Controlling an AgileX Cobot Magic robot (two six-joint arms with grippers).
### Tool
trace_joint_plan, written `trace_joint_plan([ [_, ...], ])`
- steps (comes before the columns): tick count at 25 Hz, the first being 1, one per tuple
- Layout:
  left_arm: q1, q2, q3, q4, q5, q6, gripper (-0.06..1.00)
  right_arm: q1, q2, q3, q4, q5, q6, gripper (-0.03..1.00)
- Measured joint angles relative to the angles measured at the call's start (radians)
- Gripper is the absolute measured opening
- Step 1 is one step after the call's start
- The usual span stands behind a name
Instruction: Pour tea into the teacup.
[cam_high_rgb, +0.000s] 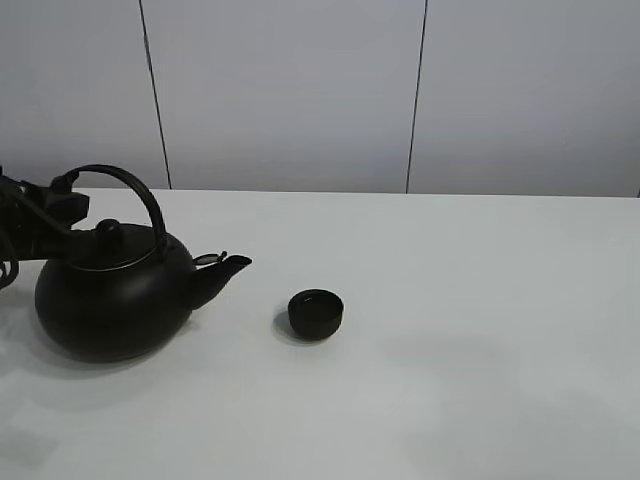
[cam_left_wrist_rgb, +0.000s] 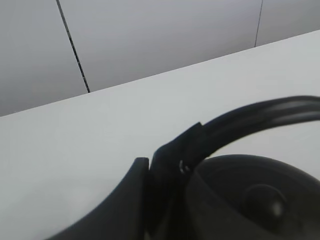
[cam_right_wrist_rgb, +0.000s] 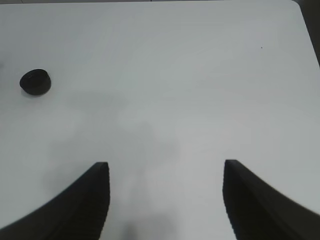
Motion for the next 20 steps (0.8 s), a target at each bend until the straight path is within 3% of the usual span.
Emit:
trace_joint_plan([
  [15,0.003,0.017,0.053,0.022,-0.061,0.003,0.11,0.000,0.000,0.000,0.000,0.000,0.000,0.45],
  [20,0.003,0.009,0.093,0.018,-0.123,-0.014,0.21,0.000,0.000,0.000,0.000,0.000,0.000,0.45],
])
